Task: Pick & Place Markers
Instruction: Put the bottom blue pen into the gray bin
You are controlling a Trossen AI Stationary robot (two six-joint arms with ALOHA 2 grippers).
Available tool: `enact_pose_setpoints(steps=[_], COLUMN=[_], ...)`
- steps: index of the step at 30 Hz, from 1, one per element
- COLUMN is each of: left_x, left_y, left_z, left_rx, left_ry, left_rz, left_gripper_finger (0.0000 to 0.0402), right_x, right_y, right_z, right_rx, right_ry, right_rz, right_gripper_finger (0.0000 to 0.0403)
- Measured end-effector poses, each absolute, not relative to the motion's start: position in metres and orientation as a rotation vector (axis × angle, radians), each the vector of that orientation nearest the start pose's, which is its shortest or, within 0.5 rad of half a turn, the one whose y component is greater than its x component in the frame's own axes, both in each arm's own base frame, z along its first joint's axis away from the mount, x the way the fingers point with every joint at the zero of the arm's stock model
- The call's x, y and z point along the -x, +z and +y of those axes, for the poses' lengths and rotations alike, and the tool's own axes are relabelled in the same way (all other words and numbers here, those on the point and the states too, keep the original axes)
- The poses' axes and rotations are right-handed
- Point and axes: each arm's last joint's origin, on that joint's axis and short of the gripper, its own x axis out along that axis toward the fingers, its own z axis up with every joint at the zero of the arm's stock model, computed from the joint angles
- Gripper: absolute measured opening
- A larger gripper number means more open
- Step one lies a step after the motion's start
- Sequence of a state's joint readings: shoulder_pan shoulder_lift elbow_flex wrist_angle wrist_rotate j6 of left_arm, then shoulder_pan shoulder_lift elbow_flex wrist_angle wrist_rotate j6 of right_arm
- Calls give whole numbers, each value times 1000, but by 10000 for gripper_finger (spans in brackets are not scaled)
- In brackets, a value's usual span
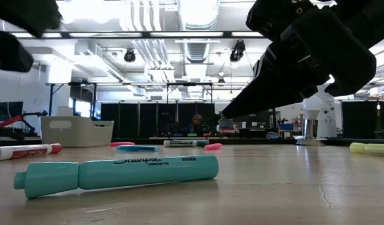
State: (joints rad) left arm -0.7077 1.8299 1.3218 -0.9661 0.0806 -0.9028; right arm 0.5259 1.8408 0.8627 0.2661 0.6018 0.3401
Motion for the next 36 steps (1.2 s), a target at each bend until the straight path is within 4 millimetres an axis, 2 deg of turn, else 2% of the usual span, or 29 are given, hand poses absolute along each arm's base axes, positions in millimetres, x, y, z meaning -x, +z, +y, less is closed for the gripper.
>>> enact_pose_setpoints(steps=[6,11,16,23,29,36], left_x=[-239,-226,-224,-234,-233,-235], left_y=[191,181,176,169,159,158], left_z=[-244,-261,-274,-286,-286,-283], left_rx=[47,-133,-269,-355,-397,-379], left_ry=[-118,-215,-265,-312,-332,-327], left_rz=[1546,1525,1472,1452,1504,1521], left_gripper_finger=[101,108,109,108,108,95], right_x=[-308,-308,-308,-308,-308,-308], right_y=[128,128,128,128,128,129], right_z=[160,160,160,160,160,160], right_rx=[54,54,54,53,53,51], right_ry=[-172,-172,-172,-172,-172,-173], right_rz=[578,578,578,577,578,578], right_gripper_finger=[13,13,13,13,13,13])
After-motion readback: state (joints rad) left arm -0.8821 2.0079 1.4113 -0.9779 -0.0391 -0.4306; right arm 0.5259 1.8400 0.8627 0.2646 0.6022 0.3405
